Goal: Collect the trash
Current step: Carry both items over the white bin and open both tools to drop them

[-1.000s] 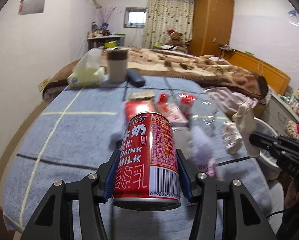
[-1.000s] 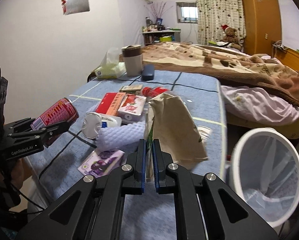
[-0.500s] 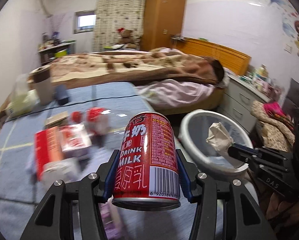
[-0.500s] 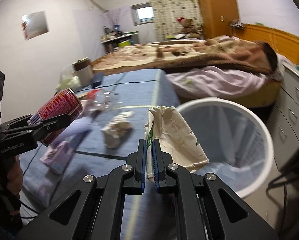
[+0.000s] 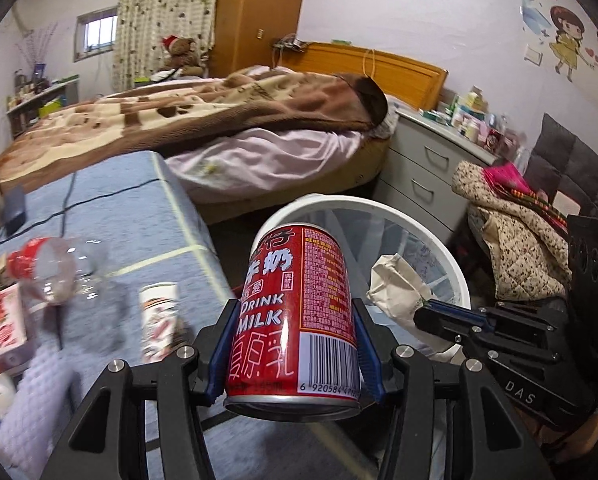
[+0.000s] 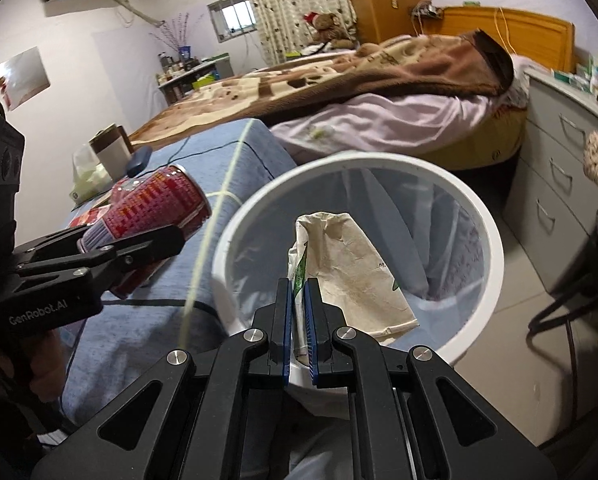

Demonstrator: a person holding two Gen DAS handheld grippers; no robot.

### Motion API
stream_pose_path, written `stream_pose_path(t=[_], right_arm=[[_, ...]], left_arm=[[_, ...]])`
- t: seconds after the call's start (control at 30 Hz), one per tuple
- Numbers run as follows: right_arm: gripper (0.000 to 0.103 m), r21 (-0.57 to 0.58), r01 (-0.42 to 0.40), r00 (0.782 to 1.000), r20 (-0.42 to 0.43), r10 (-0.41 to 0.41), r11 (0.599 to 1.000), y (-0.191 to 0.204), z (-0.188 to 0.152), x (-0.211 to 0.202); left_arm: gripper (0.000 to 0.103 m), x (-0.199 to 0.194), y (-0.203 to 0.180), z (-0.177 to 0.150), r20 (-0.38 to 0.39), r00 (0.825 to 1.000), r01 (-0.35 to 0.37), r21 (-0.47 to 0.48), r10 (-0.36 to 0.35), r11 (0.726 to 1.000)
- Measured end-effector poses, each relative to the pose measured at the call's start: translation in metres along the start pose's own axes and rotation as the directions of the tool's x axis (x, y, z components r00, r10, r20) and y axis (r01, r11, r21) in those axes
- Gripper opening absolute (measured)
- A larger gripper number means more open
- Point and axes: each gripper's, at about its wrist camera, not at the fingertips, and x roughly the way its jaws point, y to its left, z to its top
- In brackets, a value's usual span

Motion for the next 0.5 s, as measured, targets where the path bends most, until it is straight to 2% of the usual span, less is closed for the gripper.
stream_pose_path(t=[0.13, 0.2, 0.27, 0.33, 0.4, 0.5], right_arm=[[0.008, 0.014, 0.015, 1.0, -0.01, -0.015, 1.0, -0.008, 0.0, 0.0], [0.015, 0.018, 0.021, 1.0, -0.011, -0.021, 1.0, -0.01, 0.0, 0.0], [0.04, 0.023, 0.027, 1.0, -0.009, -0.027, 0.999, -0.013, 0.0, -0.001], [0.053, 0.026, 0.026, 1.0, -0.001, -0.026, 0.999, -0.014, 0.0, -0.003], [0.053, 0.027, 0.029, 1.0, 0.001, -0.029, 0.999, -0.015, 0.002, -0.003], [0.053, 0.025, 0.034, 0.999, 0.004, -0.035, 0.999, -0.015, 0.003, -0.005]], left_arm=[[0.053, 0.016, -0.003, 0.004, -0.022, 0.999, 0.032, 0.006, -0.032, 0.999], [0.054, 0.024, -0.004, 0.006, -0.033, 0.999, 0.041, 0.008, -0.041, 0.999], [0.054, 0.029, -0.005, 0.006, -0.045, 0.998, 0.051, 0.008, -0.051, 0.999], [0.053, 0.035, -0.006, 0.007, -0.056, 0.997, 0.049, 0.011, -0.048, 0.999], [0.054, 0.038, -0.007, 0.008, -0.053, 0.997, 0.048, 0.014, -0.048, 0.999], [0.061, 0.035, -0.008, 0.009, -0.036, 0.998, 0.053, 0.011, -0.052, 0.999]])
